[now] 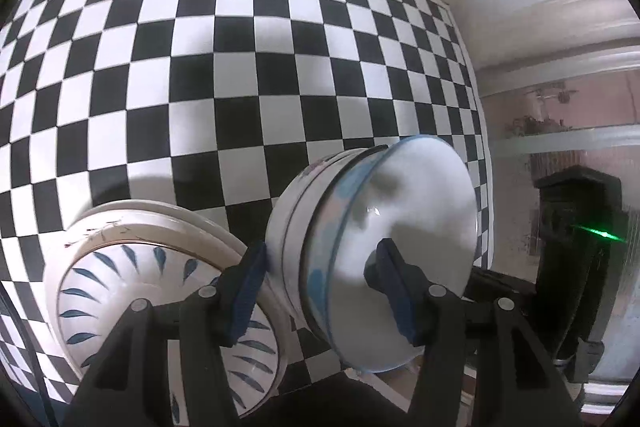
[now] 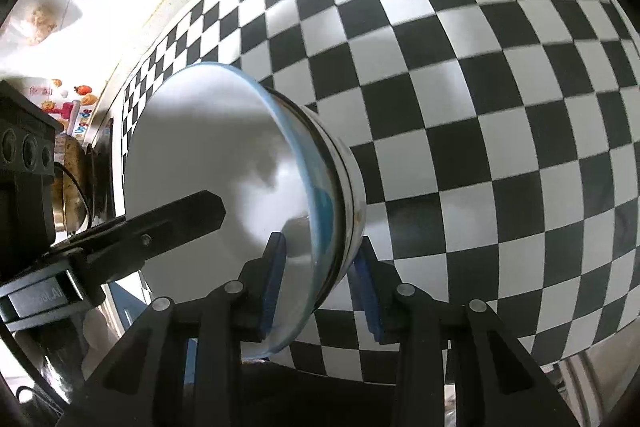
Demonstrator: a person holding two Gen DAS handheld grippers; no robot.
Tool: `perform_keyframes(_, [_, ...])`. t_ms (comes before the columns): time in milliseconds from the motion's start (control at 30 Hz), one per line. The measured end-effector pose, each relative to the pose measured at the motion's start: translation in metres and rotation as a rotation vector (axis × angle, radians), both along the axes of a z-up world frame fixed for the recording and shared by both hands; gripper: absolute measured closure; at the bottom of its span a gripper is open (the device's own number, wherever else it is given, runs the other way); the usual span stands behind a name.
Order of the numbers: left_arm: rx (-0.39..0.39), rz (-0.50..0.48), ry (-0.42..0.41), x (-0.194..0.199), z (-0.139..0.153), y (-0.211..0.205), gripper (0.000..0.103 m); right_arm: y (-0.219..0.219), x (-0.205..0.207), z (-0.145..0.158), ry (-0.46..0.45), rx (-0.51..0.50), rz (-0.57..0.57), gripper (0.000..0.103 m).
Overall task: Organize plates and bowls
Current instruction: 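Carry the bowl stack with both grippers over the plate stack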
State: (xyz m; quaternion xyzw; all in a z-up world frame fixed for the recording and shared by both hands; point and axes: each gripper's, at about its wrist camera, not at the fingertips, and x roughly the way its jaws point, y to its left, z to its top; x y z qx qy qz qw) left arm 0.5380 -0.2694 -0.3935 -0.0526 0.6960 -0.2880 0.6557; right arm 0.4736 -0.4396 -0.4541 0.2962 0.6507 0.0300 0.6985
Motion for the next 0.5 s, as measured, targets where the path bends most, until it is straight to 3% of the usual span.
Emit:
perform_keyframes(200, [-0.025,0.042,-0.026,-0.008,0.027,0.029,0.05,0.012,-0.004,0.028,-0.052,0.002,0.045,0.066])
perform_keyframes(500, [-0.023,0.15,-0.056,-0.026,0.047,0.098,0.05,0.066,0.003,0.049,-0.087,0.046,0.153,0.066])
